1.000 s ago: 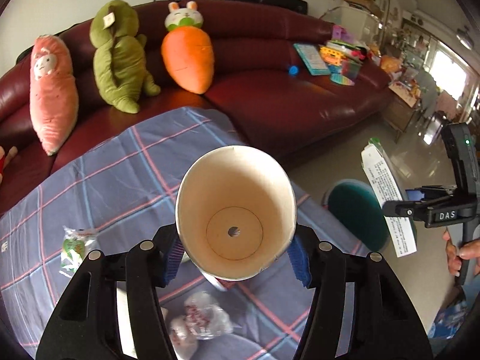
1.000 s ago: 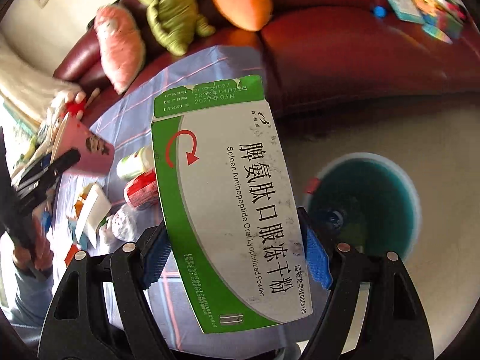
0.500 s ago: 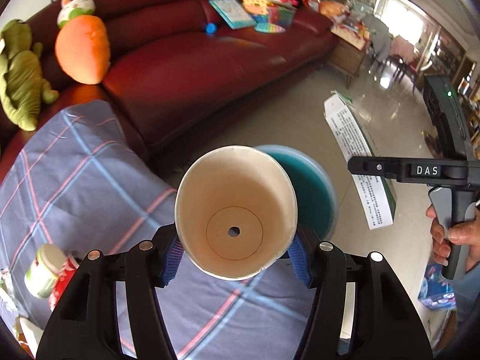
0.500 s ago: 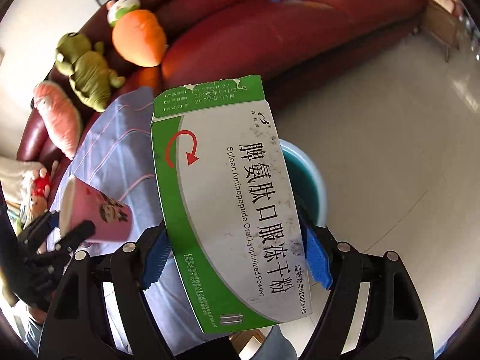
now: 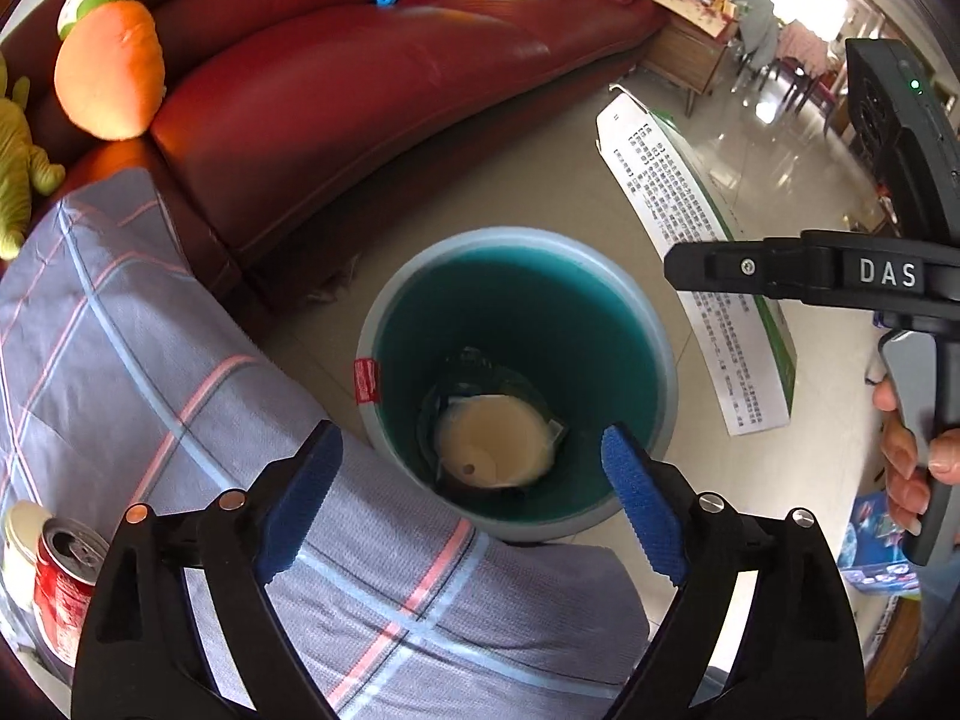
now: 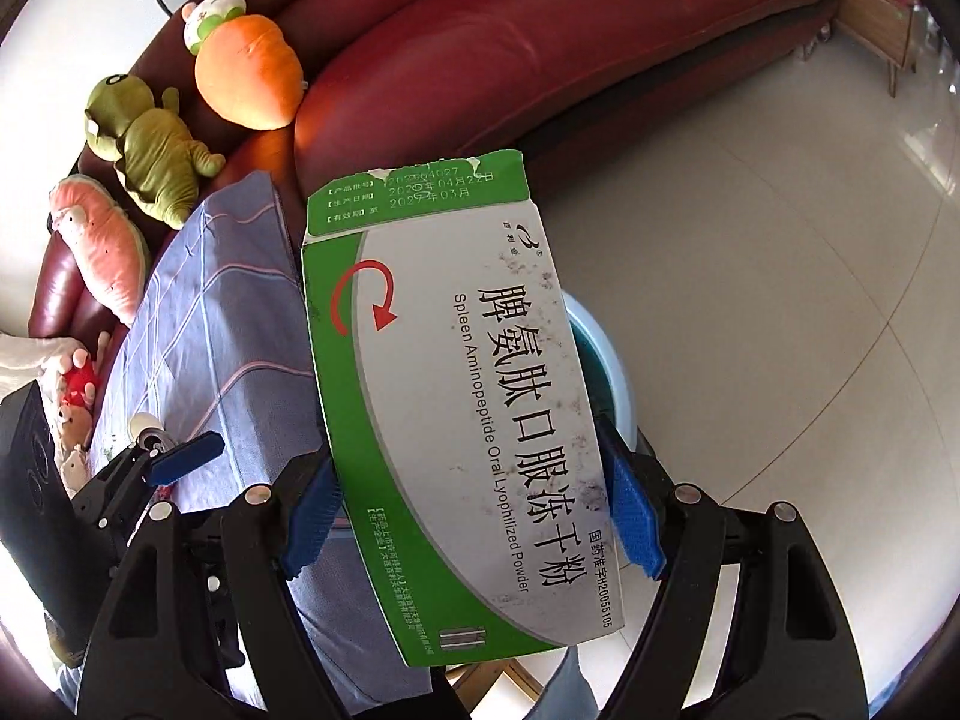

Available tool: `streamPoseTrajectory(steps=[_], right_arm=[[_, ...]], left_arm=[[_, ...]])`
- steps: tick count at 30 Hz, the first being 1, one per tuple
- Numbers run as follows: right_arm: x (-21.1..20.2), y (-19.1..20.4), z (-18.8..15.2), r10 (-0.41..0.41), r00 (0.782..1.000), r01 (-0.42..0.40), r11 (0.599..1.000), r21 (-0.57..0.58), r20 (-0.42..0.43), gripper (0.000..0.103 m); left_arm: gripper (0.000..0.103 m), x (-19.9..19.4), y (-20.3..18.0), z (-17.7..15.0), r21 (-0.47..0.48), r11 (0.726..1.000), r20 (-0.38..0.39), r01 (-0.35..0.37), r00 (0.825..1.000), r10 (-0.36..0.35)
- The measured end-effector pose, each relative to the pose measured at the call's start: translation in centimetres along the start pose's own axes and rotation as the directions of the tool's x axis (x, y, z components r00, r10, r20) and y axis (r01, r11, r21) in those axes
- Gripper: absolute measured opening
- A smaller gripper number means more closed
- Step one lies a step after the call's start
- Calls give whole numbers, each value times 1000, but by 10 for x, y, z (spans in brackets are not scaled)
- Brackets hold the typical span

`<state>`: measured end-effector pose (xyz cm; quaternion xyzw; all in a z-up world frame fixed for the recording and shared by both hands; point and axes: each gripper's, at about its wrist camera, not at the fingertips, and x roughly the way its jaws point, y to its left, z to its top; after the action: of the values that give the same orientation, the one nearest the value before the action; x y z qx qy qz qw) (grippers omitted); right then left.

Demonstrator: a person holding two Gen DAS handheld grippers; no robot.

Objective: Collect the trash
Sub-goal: 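Carry the cup and box over the bucket and open both tools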

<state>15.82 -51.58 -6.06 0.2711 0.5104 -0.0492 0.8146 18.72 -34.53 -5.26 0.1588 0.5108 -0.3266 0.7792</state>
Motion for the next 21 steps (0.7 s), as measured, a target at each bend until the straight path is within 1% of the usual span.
streamPoseTrajectory(steps=[7, 13, 14, 21], right_arm=[[14, 7, -1, 5, 1000, -5, 1000, -16, -28, 73], [31, 18, 0, 1, 997, -3, 1000, -25, -77, 75], [32, 20, -1, -1, 997, -1, 1000, -28, -79, 77], [31, 35, -4, -17, 996, 12, 998, -54, -84, 77]], left_arm=[[91, -10, 23, -14, -54, 999, 1, 6, 1000, -6], [92, -22, 43, -22, -95, 995, 16, 17, 1000, -15], [92, -25, 45, -23, -98, 995, 20, 15, 1000, -14], [92, -42, 67, -31, -133, 991, 44, 4, 999, 1]])
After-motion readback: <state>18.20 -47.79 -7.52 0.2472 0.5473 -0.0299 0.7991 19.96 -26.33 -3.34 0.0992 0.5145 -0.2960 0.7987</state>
